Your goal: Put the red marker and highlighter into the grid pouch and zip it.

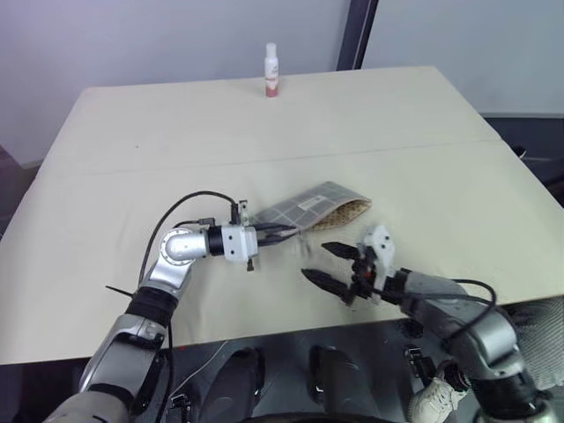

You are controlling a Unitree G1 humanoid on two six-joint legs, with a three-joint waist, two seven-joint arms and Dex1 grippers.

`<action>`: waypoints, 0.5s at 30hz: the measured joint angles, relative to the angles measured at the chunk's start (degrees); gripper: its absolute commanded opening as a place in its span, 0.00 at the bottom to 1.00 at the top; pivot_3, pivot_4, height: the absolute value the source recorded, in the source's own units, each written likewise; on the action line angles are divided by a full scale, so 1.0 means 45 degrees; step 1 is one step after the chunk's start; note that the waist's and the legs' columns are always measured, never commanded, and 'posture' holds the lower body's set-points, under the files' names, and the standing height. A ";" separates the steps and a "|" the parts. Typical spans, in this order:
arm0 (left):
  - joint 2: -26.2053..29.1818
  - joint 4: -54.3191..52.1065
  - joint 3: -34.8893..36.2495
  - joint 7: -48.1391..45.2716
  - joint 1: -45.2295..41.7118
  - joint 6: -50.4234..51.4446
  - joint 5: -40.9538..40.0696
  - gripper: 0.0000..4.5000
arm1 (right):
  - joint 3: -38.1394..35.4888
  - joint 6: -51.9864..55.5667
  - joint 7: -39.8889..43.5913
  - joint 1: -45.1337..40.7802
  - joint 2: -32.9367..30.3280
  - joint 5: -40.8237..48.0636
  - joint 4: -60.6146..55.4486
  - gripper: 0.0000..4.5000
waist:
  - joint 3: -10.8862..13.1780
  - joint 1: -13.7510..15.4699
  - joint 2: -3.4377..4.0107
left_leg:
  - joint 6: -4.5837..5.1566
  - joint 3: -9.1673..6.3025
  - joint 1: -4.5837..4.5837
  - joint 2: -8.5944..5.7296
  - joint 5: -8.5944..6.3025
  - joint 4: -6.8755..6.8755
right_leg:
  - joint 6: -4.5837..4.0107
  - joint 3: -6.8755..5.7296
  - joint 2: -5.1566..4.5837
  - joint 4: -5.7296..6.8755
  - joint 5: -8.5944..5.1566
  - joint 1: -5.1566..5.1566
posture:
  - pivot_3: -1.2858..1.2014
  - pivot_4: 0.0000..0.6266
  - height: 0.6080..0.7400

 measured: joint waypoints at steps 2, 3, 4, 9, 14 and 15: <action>0.0109 0.0014 -0.0004 0.0172 -0.0249 0.0021 0.0228 0.00 | -0.0026 0.0164 -0.0288 -0.0531 0.0739 0.0024 0.0347 0.98 | 0.0001 0.0001 -0.0003 | 0.0005 -0.0005 -0.0002 0.0000 -0.0003 0.0011 | 0.0003 -0.0002 0.0005 -0.0002 0.0002 0.0007 | 0.52 0.24 1.00; 0.0141 0.0017 -0.0006 0.0206 -0.0392 0.0064 0.0307 0.00 | -0.0025 0.0209 -0.0349 -0.0760 0.1107 0.0072 0.0501 0.98 | 0.0002 0.0005 -0.0002 | 0.0006 -0.0005 -0.0003 -0.0001 -0.0003 0.0011 | 0.0006 -0.0001 0.0004 0.0001 0.0004 0.0005 | 0.52 0.24 1.00; 0.0173 0.0014 -0.0009 0.0221 -0.0591 0.0140 0.0395 0.00 | 0.0031 0.0211 -0.0392 -0.1006 0.1390 0.0056 0.0677 0.98 | 0.0002 0.0010 -0.0002 | 0.0006 -0.0007 -0.0004 -0.0001 -0.0003 0.0012 | 0.0008 -0.0003 0.0007 0.0002 0.0005 0.0005 | 0.52 0.24 1.00; 0.0213 0.0014 -0.0019 0.0450 -0.1059 0.0253 0.0509 0.00 | 0.0308 0.0210 -0.0201 -0.1689 0.2033 -0.0088 0.1509 0.77 | 0.0001 -0.0010 -0.0001 | 0.0013 -0.0007 -0.0004 -0.0003 -0.0007 0.0008 | 0.0035 -0.0003 0.0010 0.0002 0.0020 -0.0001 | 0.52 0.24 1.00; 0.0225 -0.0017 -0.0085 0.0678 -0.0927 0.0246 0.0711 0.00 | 0.0069 0.0204 -0.0157 -0.2099 0.2281 -0.0097 0.2307 0.22 | 0.0002 -0.0015 0.0000 | 0.0013 -0.0007 -0.0004 -0.0002 -0.0007 0.0012 | 0.0039 -0.0002 0.0011 0.0006 0.0025 -0.0002 | 0.52 0.24 1.00; 0.0222 -0.0040 -0.0128 0.0716 -0.0837 0.0245 0.0720 0.00 | -0.0072 0.0205 -0.0170 -0.2190 0.2295 -0.0088 0.2332 0.10 | 0.0002 -0.0017 0.0000 | 0.0013 -0.0007 -0.0003 -0.0002 -0.0007 0.0012 | 0.0033 -0.0002 0.0011 0.0008 0.0021 -0.0002 | 0.52 0.24 1.00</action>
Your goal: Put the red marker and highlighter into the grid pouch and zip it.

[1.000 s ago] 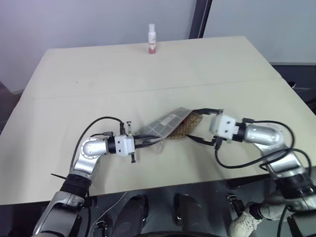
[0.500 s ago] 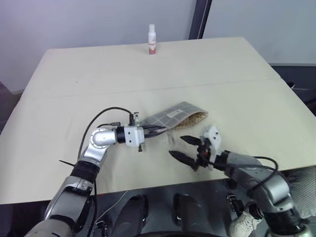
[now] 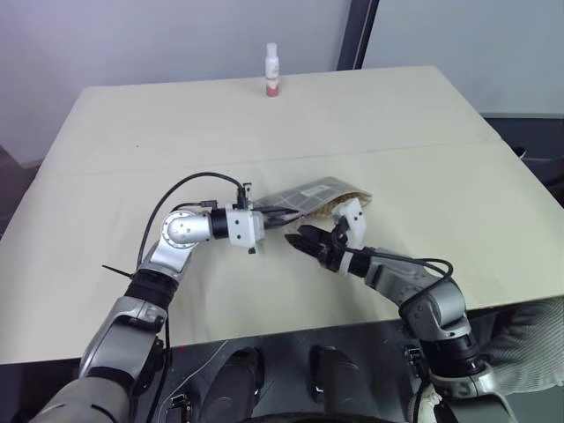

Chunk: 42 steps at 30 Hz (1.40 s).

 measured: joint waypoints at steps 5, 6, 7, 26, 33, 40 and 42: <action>-0.0009 -0.0014 -0.0043 0.0330 0.0262 -0.0001 0.0150 0.00 | -0.0376 0.0208 -0.0001 -0.0071 -0.0005 0.0014 0.0068 0.01 | 0.0000 0.0002 0.0000 | 0.0000 -0.0002 0.0000 0.0001 0.0000 -0.0001 | -0.0007 0.0000 0.0000 0.0002 -0.0004 -0.0004 | 0.52 0.24 1.00; -0.0015 -0.0014 -0.0048 0.0383 0.0271 -0.0002 0.0210 0.00 | -0.0386 0.0244 -0.0001 -0.0070 -0.0032 0.0004 0.0069 0.01 | 0.0000 0.0003 0.0001 | 0.0000 -0.0001 0.0000 0.0001 0.0000 -0.0002 | -0.0008 0.0000 0.0000 0.0001 -0.0005 -0.0003 | 0.52 0.24 1.00; -0.0023 -0.0025 -0.0062 0.0468 0.0315 -0.0002 0.0257 0.00 | -0.0434 0.0260 -0.0001 -0.0069 -0.0074 0.0001 0.0069 0.01 | 0.0000 0.0004 0.0000 | 0.0000 0.0000 0.0000 0.0000 0.0000 -0.0001 | -0.0010 0.0001 -0.0001 0.0001 -0.0006 -0.0003 | 0.52 0.24 1.00; 0.0664 -0.0925 -0.0127 0.0770 0.1734 0.0893 -0.0073 0.00 | -0.2318 -0.1324 0.1295 -0.0222 -0.3297 -0.1545 0.2423 0.01 | 0.0002 -0.0021 0.0003 | 0.0001 0.0007 -0.0002 0.0005 0.0000 -0.0003 | -0.0022 0.0004 -0.0004 0.0000 -0.0014 -0.0004 | 0.52 0.24 1.00; 0.0909 -0.1718 0.0164 0.0911 0.2245 0.1420 -0.0404 0.00 | -0.2285 -0.1898 0.2123 -0.0340 -0.3306 -0.1744 0.2431 0.19 | 0.0002 0.0008 0.0004 | 0.0002 0.0005 -0.0003 0.0005 -0.0002 -0.0005 | -0.0023 0.0004 -0.0007 -0.0005 -0.0016 -0.0002 | 0.52 0.24 1.00; 0.0834 -0.1709 0.0199 0.0925 0.1890 0.1429 -0.0400 0.00 | -0.1203 -0.1000 0.2716 0.0417 -0.2511 -0.1060 0.0700 0.72 | 0.0002 0.0014 0.0004 | 0.0000 0.0003 -0.0005 0.0005 -0.0003 0.0003 | -0.0024 0.0004 -0.0019 -0.0005 -0.0016 0.0001 | 0.52 0.24 1.00; 0.0820 -0.1624 0.0219 0.0922 0.1700 0.1400 -0.0399 0.00 | -0.0634 -0.1033 0.2348 0.0344 -0.2050 -0.1364 0.0609 0.72 | 0.0002 -0.0008 0.0004 | -0.0001 0.0002 -0.0005 0.0006 -0.0003 0.0003 | -0.0025 0.0004 -0.0018 -0.0004 -0.0016 -0.0001 | 0.52 0.24 1.00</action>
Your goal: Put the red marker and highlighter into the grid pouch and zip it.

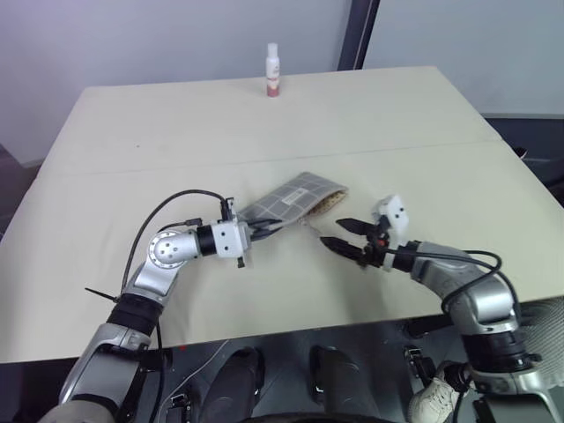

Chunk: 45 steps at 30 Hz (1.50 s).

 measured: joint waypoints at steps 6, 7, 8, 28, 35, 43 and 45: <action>-0.0148 0.0307 0.0018 -0.0046 -0.0056 -0.0089 0.0006 0.00 | 0.0711 -0.0462 -0.1291 -0.0671 0.1772 -0.0954 0.0714 0.72 | 0.0002 0.0005 0.0004 | -0.0001 0.0001 -0.0001 -0.0002 0.0000 -0.0007 | 0.0001 0.0001 0.0013 0.0002 0.0003 -0.0013 | 0.52 0.24 1.00; -0.0167 0.0330 0.0018 -0.0047 -0.0062 -0.0102 0.0008 0.00 | 0.0732 -0.0583 -0.1433 -0.0747 0.1973 -0.1043 0.0847 0.72 | 0.0002 0.0011 0.0004 | 0.0000 0.0001 -0.0001 -0.0002 0.0000 -0.0007 | 0.0001 0.0001 0.0014 0.0002 0.0004 -0.0013 | 0.52 0.24 1.00; -0.0166 0.0390 0.0020 -0.0047 -0.0066 -0.0125 0.0014 0.00 | 0.0740 -0.0753 -0.1676 -0.0874 0.2232 -0.1212 0.1147 0.72 | 0.0001 0.0024 0.0004 | 0.0000 0.0000 0.0000 -0.0004 0.0000 -0.0007 | 0.0001 0.0000 0.0014 0.0001 0.0004 -0.0011 | 0.52 0.24 1.00; -0.0142 0.0420 0.0024 -0.0103 0.0147 -0.0291 0.0060 0.00 | -0.1089 -0.2564 -0.1086 -0.2066 -0.0812 -0.2230 0.4968 0.01 | 0.0004 -0.0013 0.0008 | 0.0002 0.0011 0.0000 -0.0007 0.0001 -0.0012 | 0.0000 0.0000 0.0014 0.0000 0.0002 -0.0009 | 0.52 0.24 1.00; -0.0124 0.0418 0.0029 -0.0582 0.0204 0.0428 -0.0610 0.08 | -0.1229 -0.3701 -0.0616 -0.1996 -0.1132 -0.2652 0.5637 0.07 | 0.0004 0.0000 0.0009 | 0.0003 0.0011 0.0000 -0.0003 0.0002 -0.0014 | 0.0002 0.0001 0.0015 -0.0001 0.0002 -0.0008 | 0.52 0.24 1.00; 0.0137 -0.0236 0.0913 -0.1142 0.0768 0.2808 -0.2260 0.89 | -0.1977 -0.3372 0.0225 0.0044 -0.1834 -0.2105 0.3756 0.86 | 0.0007 0.0060 0.0010 | 0.0003 0.0006 -0.0005 -0.0006 0.0001 -0.0003 | 0.0001 0.0001 0.0003 -0.0003 0.0000 -0.0001 | 0.52 0.24 1.00; 0.0223 -0.0613 0.1405 -0.0990 0.0783 0.3348 -0.2662 1.00 | -0.2477 -0.3145 0.0698 0.0773 -0.2290 -0.1684 0.3135 0.99 | 0.0007 0.0034 0.0010 | 0.0003 0.0007 -0.0005 -0.0005 0.0000 -0.0004 | 0.0001 0.0002 0.0002 -0.0004 -0.0002 0.0001 | 0.52 0.24 1.00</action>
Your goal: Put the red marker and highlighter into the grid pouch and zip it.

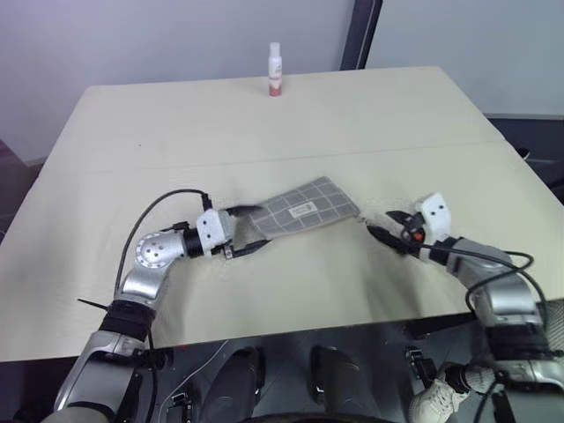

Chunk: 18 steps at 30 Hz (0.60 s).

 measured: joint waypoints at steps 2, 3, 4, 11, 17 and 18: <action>0.0240 -0.0262 0.0420 0.0051 0.0229 0.0566 -0.0323 1.00 | -0.0398 0.0156 0.0497 0.0767 -0.0448 0.0356 -0.0592 0.99 | -0.0002 -0.0036 0.0006 | 0.0002 -0.0001 0.0001 0.0003 -0.0002 -0.0007 | 0.0000 0.0001 0.0000 -0.0001 -0.0002 -0.0003 | 0.52 0.24 1.00; 0.0397 -0.0318 0.0721 0.0068 0.0455 0.0921 -0.0530 1.00 | -0.0572 0.0172 0.0884 0.1385 -0.0773 0.0546 -0.1039 0.99 | -0.0002 -0.0060 0.0009 | 0.0005 0.0000 0.0003 0.0010 -0.0004 -0.0014 | 0.0001 0.0002 -0.0001 -0.0002 -0.0004 -0.0006 | 0.52 0.24 1.00; 0.0556 -0.0315 0.1015 0.0091 0.0678 0.1207 -0.0631 1.00 | -0.0740 0.0175 0.1186 0.1808 -0.0922 0.0645 -0.1320 0.99 | -0.0001 -0.0093 0.0007 | 0.0005 -0.0001 0.0003 0.0023 -0.0005 -0.0017 | -0.0001 0.0001 0.0005 -0.0004 -0.0004 -0.0007 | 0.52 0.24 1.00; 0.1160 0.0137 0.2930 0.0840 0.0944 0.2684 -0.1517 1.00 | -0.2245 0.0530 0.2208 0.3339 -0.1031 0.2491 -0.3810 0.99 | 0.0003 -0.0026 0.0010 | -0.0006 -0.0003 0.0005 0.0046 -0.0011 0.0005 | 0.0031 -0.0001 0.0004 -0.0009 -0.0025 0.0009 | 0.52 0.24 1.00; 0.1345 0.2191 0.3862 0.2111 0.0120 0.2722 -0.1170 1.00 | -0.2195 0.0834 0.2396 0.4008 -0.0976 0.3095 -0.5029 0.99 | 0.0007 0.0021 0.0004 | -0.0009 0.0002 -0.0014 0.0035 -0.0013 0.0002 | 0.0031 -0.0008 -0.0031 -0.0033 -0.0023 0.0006 | 0.52 0.24 1.00; 0.1354 0.2544 0.3920 0.2266 -0.0095 0.2680 -0.1085 1.00 | -0.2193 0.0878 0.2430 0.4086 -0.0972 0.3214 -0.5180 0.99 | 0.0007 0.0020 0.0004 | -0.0008 0.0003 -0.0014 0.0028 -0.0013 -0.0001 | 0.0031 -0.0008 -0.0038 -0.0033 -0.0023 0.0005 | 0.52 0.24 1.00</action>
